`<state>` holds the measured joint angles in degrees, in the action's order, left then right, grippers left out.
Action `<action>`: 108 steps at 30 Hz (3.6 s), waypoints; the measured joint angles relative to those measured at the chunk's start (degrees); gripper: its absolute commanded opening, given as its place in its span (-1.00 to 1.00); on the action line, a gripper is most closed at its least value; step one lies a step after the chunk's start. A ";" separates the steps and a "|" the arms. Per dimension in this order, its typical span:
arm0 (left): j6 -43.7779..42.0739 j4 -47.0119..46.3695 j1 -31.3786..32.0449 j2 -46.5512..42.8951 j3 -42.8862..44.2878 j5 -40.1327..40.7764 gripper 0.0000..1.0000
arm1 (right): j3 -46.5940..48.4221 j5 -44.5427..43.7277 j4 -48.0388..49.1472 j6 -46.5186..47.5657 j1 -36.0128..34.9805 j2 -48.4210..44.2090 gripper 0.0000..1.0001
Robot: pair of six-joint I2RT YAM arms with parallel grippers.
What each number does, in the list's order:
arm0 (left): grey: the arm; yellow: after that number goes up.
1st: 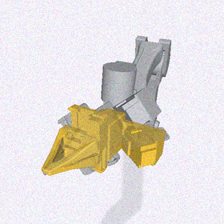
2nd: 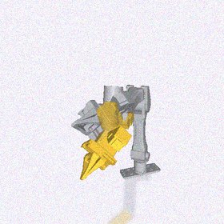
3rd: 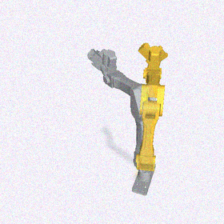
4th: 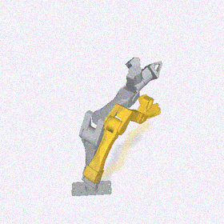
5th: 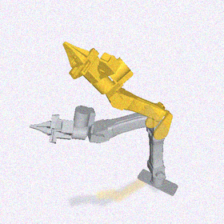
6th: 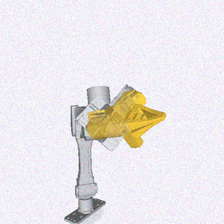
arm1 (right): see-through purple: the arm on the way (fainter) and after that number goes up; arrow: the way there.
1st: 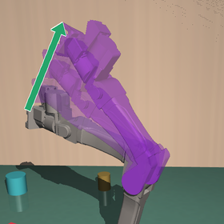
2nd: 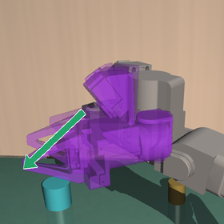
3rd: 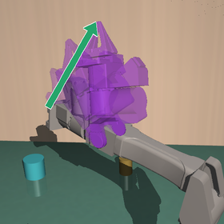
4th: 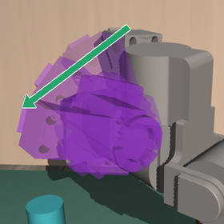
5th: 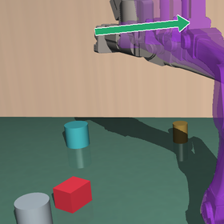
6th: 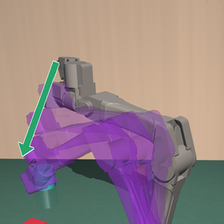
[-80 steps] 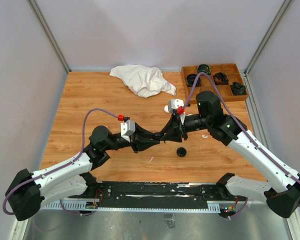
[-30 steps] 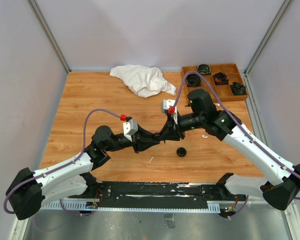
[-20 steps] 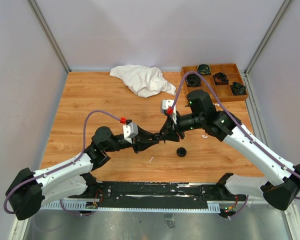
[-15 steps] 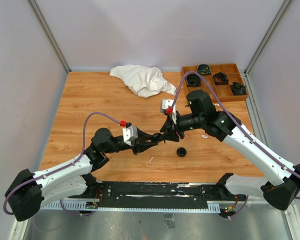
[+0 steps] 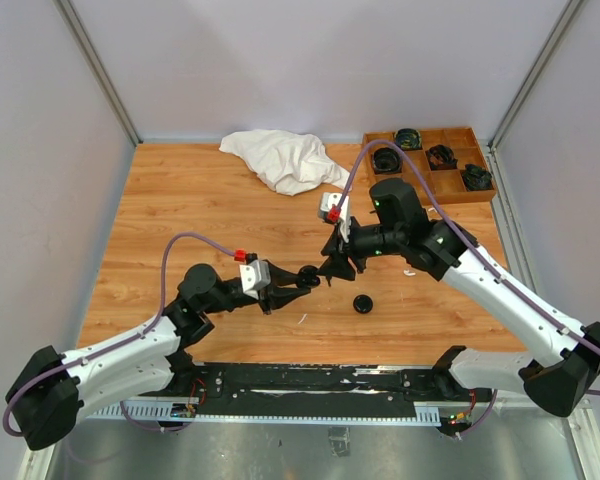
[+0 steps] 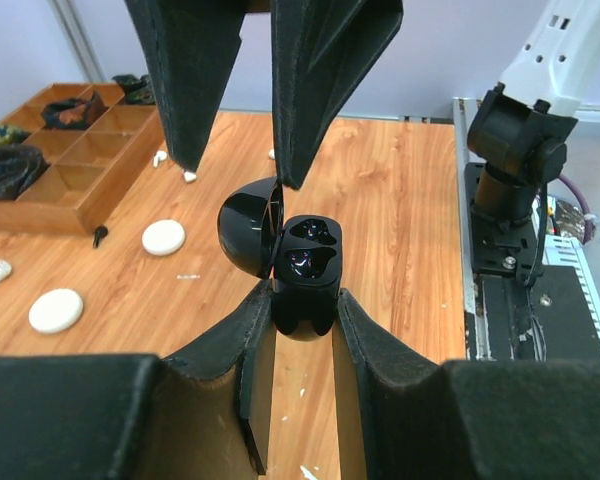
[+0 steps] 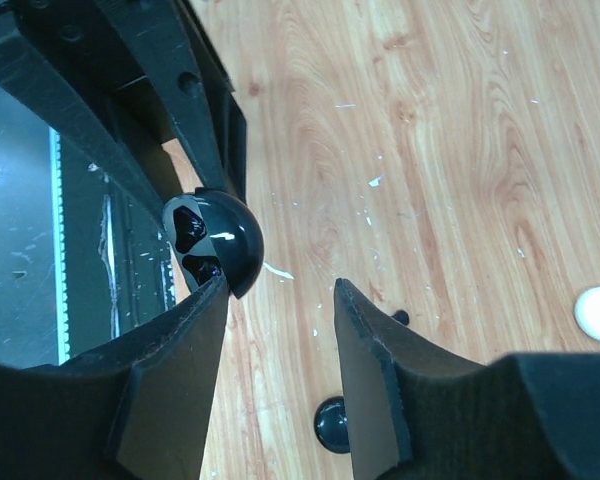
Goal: Insert the wireless bluetooth earbuds into the charging case
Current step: Pick up the earbud from the center of the board, then place the earbud in the charging case.
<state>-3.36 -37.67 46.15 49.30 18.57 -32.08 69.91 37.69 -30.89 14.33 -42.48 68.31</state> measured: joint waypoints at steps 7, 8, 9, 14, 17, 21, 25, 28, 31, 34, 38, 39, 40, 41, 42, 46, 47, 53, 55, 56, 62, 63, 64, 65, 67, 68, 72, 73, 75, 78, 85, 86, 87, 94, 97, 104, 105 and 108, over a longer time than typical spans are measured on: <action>4.37 -2.51 0.00 -0.44 -5.11 7.87 -0.99 | -0.02 -6.93 0.42 -1.18 0.00 0.20 0.19; 5.42 -3.32 0.00 -0.39 -6.40 9.62 -0.99 | -0.04 -8.63 0.52 -1.51 0.00 0.28 0.19; 6.25 -3.89 0.00 -0.39 -7.34 10.82 -0.99 | -0.13 -10.51 0.66 -2.08 0.00 0.42 0.20; 9.92 -9.57 0.00 -0.44 -14.16 17.35 -1.00 | -1.97 -18.08 1.16 -5.60 0.00 3.23 0.18; 10.62 -12.20 0.00 -0.57 -16.59 19.52 -0.99 | -3.34 -21.24 1.03 -8.33 0.00 6.01 0.17; 10.69 -14.64 0.00 -1.29 -17.90 21.07 -0.99 | -4.50 -23.87 0.94 -11.43 0.00 9.60 0.17; 9.75 -15.17 0.00 -2.40 -17.97 22.12 -0.99 | -3.58 -26.08 -0.44 -13.53 0.00 14.25 0.13; 9.09 -15.08 0.00 -3.32 -18.01 22.53 -1.00 | 0.09 -28.55 -3.43 -15.21 0.00 20.94 0.11; 8.50 -14.95 0.00 -4.11 -18.01 22.84 -0.99 | 3.56 -30.08 -6.21 -16.74 0.00 26.95 0.07; 8.31 -14.91 0.00 -4.81 -18.03 23.04 -0.99 | 5.60 -30.67 -7.82 -18.10 0.00 31.52 0.04; 8.28 -14.58 0.00 -5.81 -18.03 23.04 -1.00 | 7.10 -30.71 -8.98 -19.93 0.00 36.00 0.02; 8.28 -14.47 0.00 -5.99 -18.03 23.06 -1.00 | 7.41 -30.69 -9.11 -20.24 0.00 36.79 0.00; 8.26 -14.32 0.00 -6.16 -18.03 23.08 -0.99 | 7.89 -30.69 -9.35 -20.63 0.00 37.75 -0.02; 8.26 -14.05 0.00 -6.34 -18.03 23.08 -0.99 | 8.46 -30.69 -9.51 -20.94 0.00 38.71 -0.04; 8.24 -13.73 0.00 -6.49 -18.03 23.15 -1.00 | 8.94 -30.69 -9.44 -21.29 0.00 39.56 -0.06; 8.26 -12.74 0.00 -6.84 -18.03 23.17 -0.99 | 9.70 -30.69 -9.51 -22.29 0.02 41.46 -0.15; 8.26 -12.59 0.00 -6.95 -18.03 23.17 -0.99 | 9.99 -30.69 -9.51 -22.47 0.04 41.94 -0.17; 8.24 -11.85 0.00 -7.61 -18.03 23.15 -0.99 | 10.62 -30.77 -9.20 -23.47 0.04 43.87 -0.23; 8.24 -11.63 0.00 -7.61 -18.03 23.15 -1.00 | 10.62 -30.93 -9.11 -23.71 0.04 44.00 -0.26; 8.24 -11.52 0.00 -7.61 -18.03 23.15 -0.99 | 10.62 -31.17 -9.07 -23.87 0.04 44.00 -0.28; 8.24 -11.15 0.00 -7.56 -18.03 23.06 -1.00 | 10.62 -31.89 -7.93 -24.74 0.04 45.35 -0.32; 8.24 -11.04 0.00 -7.56 -18.03 23.04 -0.99 | 10.97 -32.00 -8.15 -24.85 0.04 45.77 -0.33; 8.24 -10.95 0.00 -7.56 -18.03 23.04 -1.00 | 11.02 -32.00 -7.91 -24.87 0.04 45.81 -0.33; 8.24 -10.91 0.00 -7.56 -18.03 23.04 -1.00 | 11.15 -32.15 -7.89 -24.87 0.04 45.92 -0.34; 8.24 -10.86 0.00 -7.56 -18.03 23.02 -0.99 | 11.15 -32.41 -7.91 -24.87 0.04 45.94 -0.39; 8.24 -10.84 0.00 -7.56 -18.03 23.02 -0.99 | 11.15 -32.65 -7.91 -24.87 0.04 45.94 -0.43; 8.24 -10.82 0.00 -7.56 -18.03 22.99 -0.99 | 11.15 -33.03 -7.91 -24.87 0.04 45.94 -0.49; 8.26 -10.82 0.00 -7.56 -18.03 22.99 -1.00 | 11.15 -33.09 -7.91 -24.87 0.04 45.94 -0.51; 8.28 -10.82 0.00 -7.56 -18.03 22.99 -0.99 | 11.15 -33.24 -7.93 -24.87 0.04 45.92 -0.54; 8.33 -10.93 0.00 -7.50 -18.03 23.08 -0.99 | 10.67 -33.31 -7.58 -24.87 0.04 45.42 -0.56; 8.76 -11.69 0.00 -6.86 -18.03 23.82 -0.99 | 7.13 -33.88 -6.10 -24.98 0.04 38.58 -0.59; 8.79 -11.87 0.00 -6.80 -18.03 24.06 -0.99 | 6.58 -34.05 -5.55 -25.05 0.04 36.94 -0.59; 8.83 -12.13 0.00 -6.71 -18.03 24.35 -0.99 | 6.12 -34.32 -5.07 -25.09 0.04 35.36 -0.59; 8.98 -16.59 0.00 -5.01 -18.03 26.01 -0.99 | 1.16 -37.22 0.70 -25.27 -0.42 21.73 -0.58; 8.90 -19.21 0.00 -3.63 -18.03 26.12 -0.99 | -1.51 -38.84 3.72 -25.27 -1.57 15.58 -0.58; 7.41 -24.52 0.00 -1.84 -18.01 26.08 -0.98 | -7.23 -41.55 11.06 -24.52 -5.62 4.09 -0.59; 7.10 -25.42 0.00 -1.70 -17.99 26.03 -0.98 | -8.00 -41.88 11.96 -24.37 -6.36 2.64 -0.59; 5.90 -27.76 0.00 -1.40 -17.86 25.73 -0.98 | -9.79 -42.56 14.69 -23.61 -8.66 -1.64 -0.60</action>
<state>2.55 -65.43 46.15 47.90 0.71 -6.35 60.12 -4.86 -16.21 -9.28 -51.13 66.67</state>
